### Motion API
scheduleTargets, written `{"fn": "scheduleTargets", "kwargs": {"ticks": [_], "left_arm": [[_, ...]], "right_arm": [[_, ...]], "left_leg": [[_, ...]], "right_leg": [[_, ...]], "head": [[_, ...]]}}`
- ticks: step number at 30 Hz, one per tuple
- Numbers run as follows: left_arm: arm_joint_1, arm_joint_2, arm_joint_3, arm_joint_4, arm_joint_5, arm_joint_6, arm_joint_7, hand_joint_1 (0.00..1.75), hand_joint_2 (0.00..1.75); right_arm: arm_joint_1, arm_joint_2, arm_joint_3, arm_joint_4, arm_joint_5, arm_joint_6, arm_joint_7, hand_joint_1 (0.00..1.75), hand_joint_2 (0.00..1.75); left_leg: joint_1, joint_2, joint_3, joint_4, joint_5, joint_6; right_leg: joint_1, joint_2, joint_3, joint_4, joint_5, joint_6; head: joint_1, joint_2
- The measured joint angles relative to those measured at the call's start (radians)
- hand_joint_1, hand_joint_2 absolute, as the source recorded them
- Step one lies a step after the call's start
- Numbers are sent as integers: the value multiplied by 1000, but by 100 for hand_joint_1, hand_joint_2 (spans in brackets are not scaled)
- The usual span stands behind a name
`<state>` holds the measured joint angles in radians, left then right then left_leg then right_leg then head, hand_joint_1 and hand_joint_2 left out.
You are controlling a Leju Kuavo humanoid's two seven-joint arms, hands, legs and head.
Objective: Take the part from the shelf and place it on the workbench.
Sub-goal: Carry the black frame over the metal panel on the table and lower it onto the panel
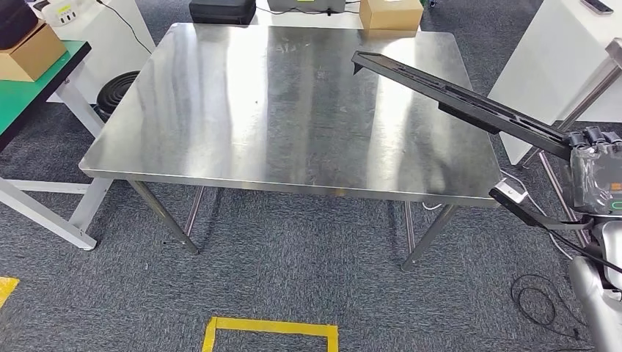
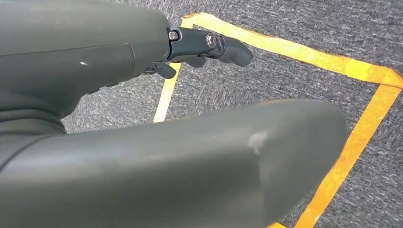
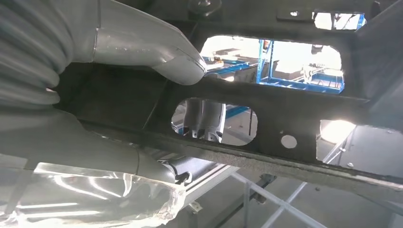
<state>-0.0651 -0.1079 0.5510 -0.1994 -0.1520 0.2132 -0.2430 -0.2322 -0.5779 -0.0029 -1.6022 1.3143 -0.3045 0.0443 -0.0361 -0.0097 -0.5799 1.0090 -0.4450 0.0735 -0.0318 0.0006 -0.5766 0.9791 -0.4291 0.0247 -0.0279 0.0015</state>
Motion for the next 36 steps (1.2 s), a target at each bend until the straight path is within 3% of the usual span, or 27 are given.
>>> {"fn": "scheduleTargets", "kwargs": {"ticks": [2, 4, 5, 6, 7, 8, 9, 11, 14, 16, 17, 19, 21, 22, 23, 25, 27, 31, 33, 35, 36], "left_arm": [[0, 2, 1, 0, -1, 1, 0, 0, 0], [0, 1, 2, 0, -2, 2, 0, 0, 0], [0, 1, 2, 0, -2, 2, 0, 0, 0], [1, 1, 2, 0, -2, 2, 0, 0, 0], [1, 1, 2, 0, -2, 2, 0, 0, 0], [1, 1, 3, 0, -2, 2, 0, 0, 0], [1, 2, 3, 0, -2, 2, 0, 0, 0], [1, 5, 4, 0, -2, 2, -1, 0, 0], [1, 7, 5, 0, -2, 2, -2, 0, 0], [1, 5, 5, 0, -2, 0, -4, 0, 0], [1, 4, 5, -1, -2, -1, -5, 0, 0], [0, 3, 5, -1, -2, -2, -7, 0, 0], [0, 3, 5, -1, -3, -3, -7, 0, 0], [1, 2, 5, -1, -3, -4, -7, 0, 0], [2, 1, 5, -1, -4, -4, -7, 0, 0], [2, 0, 5, 0, -4, -4, -8, 0, 0], [2, 0, 5, 0, -4, -4, -8, 0, 0], [2, 2, 5, -1, -5, -4, -8, 0, 0], [2, 4, 5, -1, -6, -4, -8, 0, 0], [2, 4, 5, -1, -6, -4, -7, 0, 0], [3, 4, 5, -1, -6, -4, -7, 0, 0]], "right_arm": [[-1, 2, 0, 0, 4, 0, 1, 175, 175], [-2, 4, 1, 0, 7, 0, 1, 175, 175], [-2, 5, 1, 0, 7, 0, 1, 175, 175], [-3, 6, 1, 0, 7, 0, 1, 175, 175], [-3, 7, 1, 0, 7, 0, 1, 175, 175], [-4, 7, 1, 0, 7, 0, 1, 175, 175], [-5, 7, 1, 0, 7, 0, 1, 175, 175], [-6, 8, 2, 0, 8, -1, 1, 175, 175], [-3, 12, 3, 0, 8, -2, 1, 175, 175], [-1, 12, 4, -2, 9, -3, 0, 175, 175], [0, 12, 4, -2, 10, -3, 0, 175, 175], [2, 11, 4, -2, 10, -3, 1, 175, 175], [7, 11, 4, -1, 10, -4, 1, 175, 175], [8, 11, 4, -1, 10, -4, 1, 175, 175], [9, 11, 4, 0, 11, -4, 1, 175, 175], [8, 11, 4, 0, 11, -4, 1, 175, 175], [9, 11, 4, 0, 13, -4, 3, 175, 175], [16, 11, 2, -2, 18, -4, 7, 175, 175], [23, 11, 1, -4, 18, -4, 7, 175, 175], [29, 11, 1, -5, 17, -4, 7, 175, 175], [30, 11, 1, -5, 17, -4, 7, 175, 175]], "left_leg": [[8, 1, -32, 70, -41, -18], [24, 3, -101, 200, -99, -36], [31, 4, -133, 253, -114, -42], [37, 5, -152, 278, -111, -46], [41, 6, -152, 263, -88, -47], [43, 5, -132, 209, -48, -45], [43, 5, -101, 136, -6, -39], [37, 5, -48, 22, 39, -23], [25, 7, -31, -12, 35, -4], [25, 8, -8, -40, 44, 10], [27, 8, 3, -54, 48, 17], [26, 7, 12, -62, 47, 25], [23, 5, 15, -61, 41, 26], [22, 4, 19, -60, 37, 24], [22, 3, 24, -57, 31, 20], [18, 2, 29, -42, 14, 10], [12, 1, 27, -23, -6, 0], [16, 4, 20, 10, -35, -15], [25, 5, -25, 109, -85, -32], [34, 5, -105, 247, -137, -43], [38, 5, -135, 286, -141, -45]], "right_leg": [[-9, 0, 6, -2, -1, -9], [-8, 1, 8, -1, -5, -14], [-7, 1, 8, -1, -6, -15], [-7, 1, 10, -1, -8, -14], [-7, 2, 12, -1, -10, -13], [-7, 3, 16, -1, -12, -12], [-8, 3, 20, -2, -15, -9], [-7, 4, 24, -4, -20, -2], [-7, 4, 27, -14, -22, 15], [-2, 1, 21, 3, -33, 20], [0, 0, 2, 41, -49, 17], [-1, -1, -73, 176, -100, 9], [-2, -1, -141, 276, -123, 14], [-2, -1, -146, 270, -108, 23], [-2, -2, -129, 222, -78, 33], [-2, -4, -62, 79, -13, 46], [-1, -5, -23, 4, 12, 35], [-8, 0, -10, 0, 5, 4], [-9, 1, -1, 0, -1, -7], [-7, 1, 5, 0, -7, -14], [-5, 2, 8, 0, -10, -15]], "head": [[-2, 0], [-3, 0], [-3, 0], [-3, 0], [-3, 0], [-3, 0], [-3, 0], [-2, 0], [-3, 0], [-1, 0], [0, 0], [2, 0], [2, 0], [2, 0], [2, 0], [4, 0], [3, 0], [0, 0], [-3, 0], [-4, 0], [-4, 0]]}}
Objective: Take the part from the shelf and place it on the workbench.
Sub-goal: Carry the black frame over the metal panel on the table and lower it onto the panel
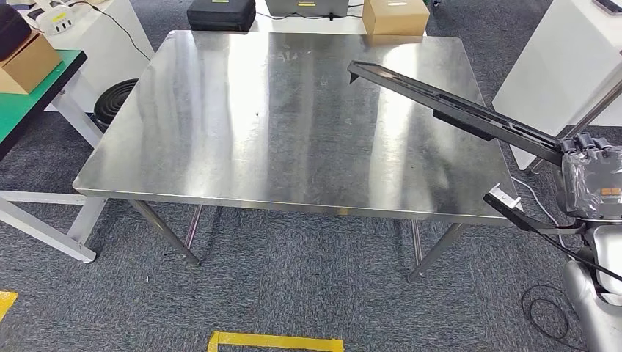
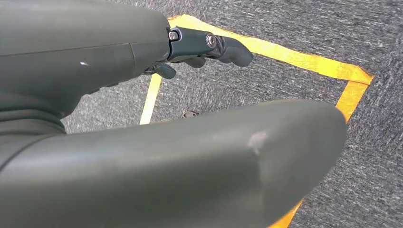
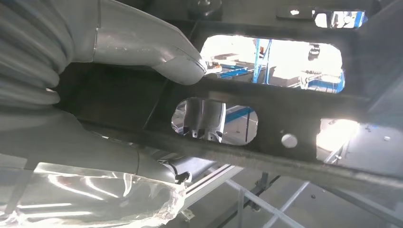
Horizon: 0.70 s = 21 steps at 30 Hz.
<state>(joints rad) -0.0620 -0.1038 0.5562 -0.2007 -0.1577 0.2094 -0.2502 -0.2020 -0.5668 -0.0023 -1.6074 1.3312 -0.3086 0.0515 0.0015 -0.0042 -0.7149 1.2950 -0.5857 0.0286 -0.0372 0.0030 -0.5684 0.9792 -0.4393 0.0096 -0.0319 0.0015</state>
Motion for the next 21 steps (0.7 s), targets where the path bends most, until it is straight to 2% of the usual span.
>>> {"fn": "scheduleTargets", "kwargs": {"ticks": [1, 2, 4, 5, 6, 7, 9, 10, 11, 12, 14, 15, 16, 17, 19, 20, 21], "left_arm": [[1, 0, 0, 0, 0, 0, 0, 0, 0], [1, 0, 0, 0, 0, 0, 0, 0, 0], [1, 2, 1, 0, 1, 1, 0, 0, 0], [1, 3, 1, 0, 1, 2, 0, 0, 0], [0, 5, 1, 0, 1, 3, 0, 0, 0], [0, 6, 2, 0, 2, 4, 0, 0, 0], [0, 5, 2, 0, 2, 5, 0, 0, 0], [0, 4, 2, 0, 2, 5, 0, 0, 0], [0, 3, 2, 0, 2, 6, 0, 0, 0], [-1, 2, 2, 0, 2, 6, -1, 0, 0], [-2, 0, 2, 0, 2, 6, -1, 0, 0], [-2, 0, 2, 0, 2, 6, -1, 0, 0], [-2, 0, 2, 0, 3, 6, -1, 0, 0], [-1, -1, 2, 0, 3, 6, -1, 0, 0], [0, -3, 2, 0, 4, 6, 0, 0, 0], [0, -3, 2, 0, 4, 7, 0, 0, 0], [-1, -3, 2, 0, 4, 8, 0, 0, 0]], "right_arm": [[1, 0, 0, 0, 0, 0, 0, 175, 175], [1, 1, 0, 0, -1, 0, 0, 175, 175], [0, 3, 0, 0, 0, 0, -1, 175, 175], [-2, 5, 1, 0, 0, 0, -1, 175, 175], [-4, 8, 2, 1, 0, 1, -1, 175, 175], [-6, 10, 2, 1, 0, 1, -2, 175, 175], [-9, 13, 3, 1, 0, 1, -3, 175, 175], [-10, 13, 3, 1, 1, 1, -4, 175, 175], [-12, 12, 3, 1, 2, 1, -4, 175, 175], [-12, 11, 3, 2, 2, 1, -5, 175, 175], [-12, 12, 3, 3, 3, 2, -5, 175, 175], [-12, 13, 3, 5, 3, 2, -5, 175, 175], [-11, 13, 3, 6, 3, 2, -5, 175, 175], [-11, 13, 3, 6, 3, 2, -5, 175, 175], [-13, 13, 4, 7, 3, 2, -8, 175, 175], [-15, 13, 4, 8, 2, 2, -10, 175, 175], [-18, 14, 5, 10, 1, 3, -11, 175, 175]], "left_leg": [[2, 0, -12, 2, 18, 1], [2, 0, -5, -34, 54, 5], [-3, 0, 50, -174, 142, 26], [-6, 1, 75, -231, 168, 38], [-10, 3, 90, -267, 179, 48], [-14, 4, 95, -278, 176, 55], [-15, 5, 105, -295, 177, 62], [-14, 5, 116, -310, 180, 67], [-11, 5, 128, -325, 185, 71], [-9, 5, 138, -337, 188, 74], [-12, 3, 144, -340, 184, 77], [-12, 2, 146, -339, 180, 76], [-12, 0, 149, -339, 176, 73], [-12, -1, 153, -336, 171, 69], [-11, -3, 159, -322, 154, 56], [-13, -4, 157, -310, 142, 48], [-16, -5, 155, -299, 132, 42]], "right_leg": [[1, 1, 4, 0, -4, 0], [3, 3, 11, 0, -8, 1], [6, 5, 26, -2, -18, 4], [9, 7, 31, -4, -22, 6], [10, 7, 33, -5, -25, 9], [11, 8, 34, -7, -27, 13], [14, 6, 35, -11, -31, 22], [16, 3, 31, -1, -38, 23], [18, 1, 18, 29, -51, 21], [17, 0, -11, 83, -73, 17], [13, -1, -96, 225, -120, 14], [11, -1, -132, 275, -130, 19], [8, -1, -149, 288, -121, 28], [5, -2, -142, 256, -95, 40], [-4, -8, -84, 114, -23, 63], [-5, -9, -56, 55, 1, 65], [-5, -9, -38, 20, 12, 60]], "head": [[0, 0], [0, 0], [1, 0], [2, 0], [2, 0], [3, 0], [2, 0], [3, 0], [4, 0], [6, 0], [8, 0], [8, 0], [8, 0], [8, 0], [9, 0], [10, 0], [9, 0]]}}
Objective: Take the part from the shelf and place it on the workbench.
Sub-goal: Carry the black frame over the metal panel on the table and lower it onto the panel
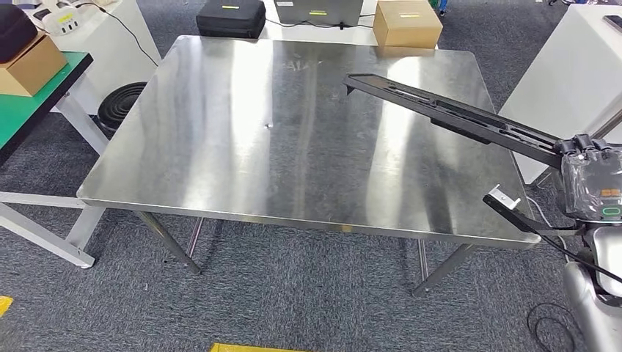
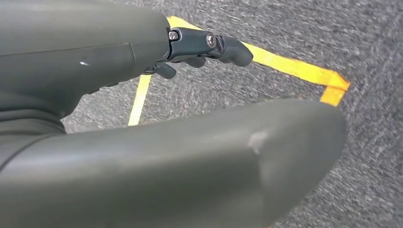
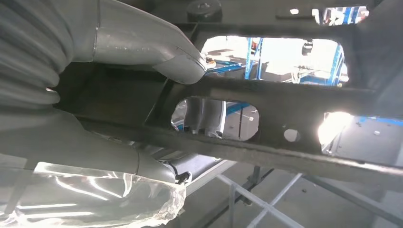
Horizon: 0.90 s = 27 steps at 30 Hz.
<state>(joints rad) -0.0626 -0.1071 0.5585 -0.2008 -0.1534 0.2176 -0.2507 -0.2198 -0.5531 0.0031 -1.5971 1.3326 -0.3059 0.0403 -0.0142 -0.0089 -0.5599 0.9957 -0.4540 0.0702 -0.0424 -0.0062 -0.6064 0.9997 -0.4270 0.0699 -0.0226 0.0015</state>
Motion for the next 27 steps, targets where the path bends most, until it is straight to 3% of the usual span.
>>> {"fn": "scheduleTargets", "kwargs": {"ticks": [2, 5, 6, 8, 9, 10, 11, 13, 15, 19, 20, 22, 24, 25, 26, 27], "left_arm": [[0, 0, 0, 0, 1, 2, 0, 0, 0], [0, 1, 0, 0, -1, 1, -1, 0, 0], [0, 2, 0, 0, -2, 0, -1, 0, 0], [0, 1, 0, 0, -3, -2, -1, 0, 0], [1, 1, 0, 0, -4, -4, -1, 0, 0], [2, 1, 0, 0, -5, -5, -1, 0, 0], [2, 1, 0, 0, -6, -6, -1, 0, 0], [3, 2, 0, 0, -10, -7, -1, 0, 0], [2, 6, 0, 0, -14, -8, -2, 0, 0], [2, 7, 0, 0, -21, -9, -3, 0, 0], [2, 5, 0, 0, -23, -10, -4, 0, 0], [0, 3, 0, 0, -24, -11, -4, 0, 0], [-2, 2, 0, 0, -25, -11, -4, 0, 0], [-2, 2, 0, 0, -25, -11, -4, 0, 0], [-2, 1, 0, 0, -25, -12, -4, 0, 0], [-1, 0, 0, 0, -25, -12, -3, 0, 0]], "right_arm": [[-6, 2, 3, 5, -1, 1, -2, 175, 175], [-15, 7, 9, 11, 9, 0, -3, 175, 175], [-17, 8, 11, 11, 13, 0, -3, 175, 175], [-16, 9, 15, 12, 16, -1, -2, 175, 175], [-15, 10, 16, 12, 16, -1, -1, 175, 175], [-12, 10, 16, 12, 16, -1, 1, 175, 175], [-9, 10, 16, 12, 16, -2, 1, 175, 175], [-4, 8, 15, 12, 15, -2, 2, 175, 175], [2, 4, 11, 12, 12, -4, 4, 175, 175], [30, -4, -6, 7, 7, -9, 5, 175, 175], [36, -7, -11, 4, 7, -10, 5, 175, 175], [49, -12, -21, 2, 7, -13, 5, 175, 175], [63, -14, -27, 1, 6, -14, 5, 175, 175], [70, -14, -29, 1, 6, -14, 5, 175, 175], [76, -14, -31, 2, 6, -14, 6, 175, 175], [80, -14, -33, 2, 6, -14, 6, 175, 175]], "left_leg": [[-2, 1, -4, 11, -13, -6], [7, 4, -16, 53, -40, -20], [11, 5, -38, 99, -65, -28], [17, 5, -111, 232, -121, -39], [20, 5, -147, 286, -134, -40], [21, 5, -169, 308, -127, -40], [22, 5, -169, 288, -97, -35], [17, 4, -122, 158, -7, -15], [9, 6, -75, 54, 40, 8], [-2, 9, -42, 3, 41, 27], [0, 9, -27, -17, 46, 31], [3, 9, -5, -44, 51, 33], [1, 7, 0, -46, 44, 32], [-1, 6, 3, -45, 39, 31], [-2, 4, 6, -42, 34, 29], [-2, 4, 10, -37, 28, 25]], "right_leg": [[3, 4, 8, -8, -2, -18], [-4, 8, 16, -8, -6, -37], [-5, 9, 21, -8, -9, -42], [-2, 9, 28, -8, -15, -51], [0, 9, 31, -8, -19, -53], [2, 10, 35, -8, -23, -54], [5, 11, 41, -8, -27, -54], [8, 14, 56, -9, -37, -53], [12, 16, 65, -13, -44, -49], [18, 11, 73, -27, -50, -31], [22, 9, 66, -13, -58, -31], [23, 5, 17, 83, -94, -39], [21, 5, -60, 207, -133, -41], [20, 5, -83, 233, -134, -37], [19, 5, -85, 220, -118, -28], [17, 5, -65, 167, -85, -18]], "head": [[-2, 0], [-4, 0], [-5, 0], [-6, 0], [-6, 0], [-6, 0], [-6, 0], [-6, 0], [-4, 0], [-5, 0], [-5, 0], [0, 0], [2, 0], [2, 0], [2, 0], [2, 0]]}}
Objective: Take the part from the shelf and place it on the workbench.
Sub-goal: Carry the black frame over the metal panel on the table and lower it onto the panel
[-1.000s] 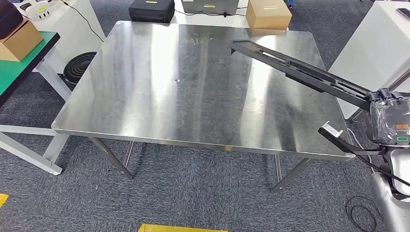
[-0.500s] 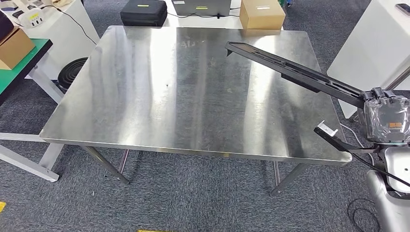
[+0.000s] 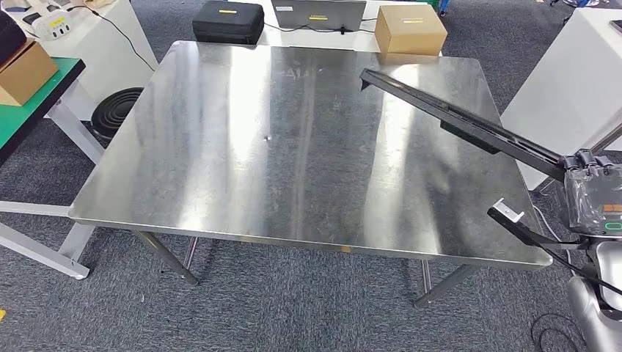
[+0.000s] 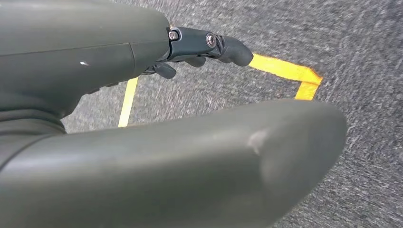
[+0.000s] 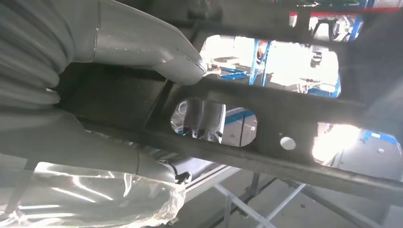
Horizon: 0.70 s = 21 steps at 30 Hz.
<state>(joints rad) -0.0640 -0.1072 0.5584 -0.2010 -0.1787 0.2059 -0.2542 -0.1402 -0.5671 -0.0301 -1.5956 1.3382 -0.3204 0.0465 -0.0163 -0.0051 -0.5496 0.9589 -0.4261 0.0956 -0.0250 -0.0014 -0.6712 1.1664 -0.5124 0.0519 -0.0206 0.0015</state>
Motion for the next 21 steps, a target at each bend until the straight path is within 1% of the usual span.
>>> {"fn": "scheduleTargets", "kwargs": {"ticks": [1, 2, 3, 4, 5, 6, 7, 8, 9, 10, 11, 12, 13, 14, 15, 16, 17, 18, 19, 20, 21], "left_arm": [[0, -1, 0, 0, 0, -1, 0, 0, 0], [0, -2, 0, 0, 1, -4, 0, 0, 0], [-1, -2, 0, 0, 1, -9, 1, 0, 0], [-2, -2, 0, 0, 2, -15, 1, 0, 0], [-3, -2, 0, 0, 2, -23, 2, 0, 0], [-4, -2, 0, 0, 1, -31, 3, 0, 0], [-5, -1, 0, 0, 0, -38, 2, 0, 0], [-5, -1, 0, 0, -2, -44, 0, 0, 0], [-6, 0, 0, 0, -4, -49, -2, 0, 0], [-6, 0, 0, 0, -6, -52, -5, 0, 0], [-7, -1, 0, 0, -8, -53, -8, 0, 0], [-7, -1, 0, 0, -8, -54, -9, 0, 0], [-7, -1, 0, 0, -9, -56, -10, 0, 0], [-7, -1, 0, 0, -9, -60, -13, 0, 0], [-7, -1, 0, 0, -9, -64, -16, 0, 0], [-8, 0, 0, 0, -9, -68, -19, 0, 0], [-9, 4, 0, -1, -9, -72, -21, 0, 0], [-10, 6, 0, -1, -9, -75, -23, 0, 0], [-11, 9, 0, -2, -10, -78, -23, 0, 0], [-12, 11, 0, -3, -10, -81, -24, 0, 0], [-12, 10, 0, -4, -10, -85, -25, 0, 0]], "right_arm": [[3, 0, -2, 0, 0, 0, 0, 175, 175], [5, 1, -3, 1, -1, 1, 0, 175, 175], [6, 2, -5, 3, -1, 1, 0, 175, 175], [7, 4, -6, 8, 3, 1, -1, 175, 175], [7, 6, -8, 18, 12, 0, -2, 175, 175], [4, 8, -9, 32, 28, -4, -3, 175, 175], [-3, 10, -9, 52, 53, -12, -3, 175, 175], [-12, 13, -8, 76, 82, -22, -2, 175, 175], [-22, 16, -7, 103, 110, -36, -2, 175, 175], [-31, 20, -6, 131, 134, -49, -2, 175, 175], [-40, 24, -5, 158, 149, -60, -2, 175, 175], [-47, 29, -4, 182, 157, -68, -1, 175, 175], [-53, 34, -2, 203, 163, -73, -1, 175, 175], [-61, 39, 0, 222, 173, -77, -1, 175, 175], [-70, 44, 2, 243, 184, -83, 2, 175, 175], [-84, 48, 7, 266, 193, -94, 9, 175, 175], [-101, 54, 17, 297, 201, -112, 24, 175, 175], [-122, 57, 32, 331, 203, -131, 47, 175, 175], [-141, 60, 53, 367, 204, -149, 75, 175, 175], [-156, 63, 79, 400, 205, -163, 103, 175, 175], [-170, 66, 103, 428, 205, -172, 126, 175, 175]], "left_leg": [[0, 0, 3, 8, -8, -5], [-3, -1, 2, 18, -17, -11], [-6, -1, 0, 29, -25, -17], [-9, -2, -3, 37, -31, -21], [-12, -2, -6, 43, -35, -23], [-10, -2, -8, 47, -39, -24], [-8, -1, -9, 54, -46, -28], [-5, 0, -16, 73, -59, -34], [-1, 0, -33, 112, -81, -42], [3, 1, -62, 169, -110, -50], [7, 1, -101, 240, -140, -56], [10, 1, -139, 304, -160, -59], [12, 1, -166, 342, -163, -59], [13, 1, -176, 341, -145, -55], [11, 1, -164, 300, -109, -46], [6, 1, -136, 230, -64, -31], [-1, 2, -106, 160, -29, -9], [-10, 5, -81, 104, -6, 10], [-18, 8, -67, 71, 3, 25], [-24, 11, -62, 59, 2, 34], [-27, 12, -60, 51, 4, 36]], "right_leg": [[-3, -2, 30, -72, 35, 9], [-3, -3, 60, -132, 62, 13], [-3, -3, 79, -170, 77, 10], [-3, -2, 85, -182, 81, 4], [-1, 0, 86, -177, 79, -4], [-5, 2, 85, -177, 77, -10], [-9, 3, 87, -176, 75, -12], [-12, 4, 90, -176, 74, -17], [-15, 4, 93, -177, 72, -21], [-13, 5, 96, -177, 71, -24], [-12, 4, 97, -177, 69, -27], [-10, 4, 97, -177, 68, -29], [-8, 5, 98, -177, 67, -30], [-4, 6, 99, -177, 66, -31], [0, 7, 101, -177, 65, -32], [3, 8, 103, -178, 64, -33], [4, 10, 105, -179, 64, -34], [7, 12, 105, -180, 64, -34], [5, 12, 104, -182, 64, -33], [4, 12, 104, -184, 64, -31], [6, 12, 105, -187, 65, -28]], "head": [[0, 0], [1, 0], [1, 0], [-2, 0], [-4, 0], [-6, 0], [-8, 0], [-8, 0], [-9, 0], [-10, 0], [-11, 0], [-11, 0], [-11, 0], [-11, 0], [-11, 0], [-11, 0], [-9, 0], [-7, 0], [-6, 0], [-6, 0], [-8, 0]]}}
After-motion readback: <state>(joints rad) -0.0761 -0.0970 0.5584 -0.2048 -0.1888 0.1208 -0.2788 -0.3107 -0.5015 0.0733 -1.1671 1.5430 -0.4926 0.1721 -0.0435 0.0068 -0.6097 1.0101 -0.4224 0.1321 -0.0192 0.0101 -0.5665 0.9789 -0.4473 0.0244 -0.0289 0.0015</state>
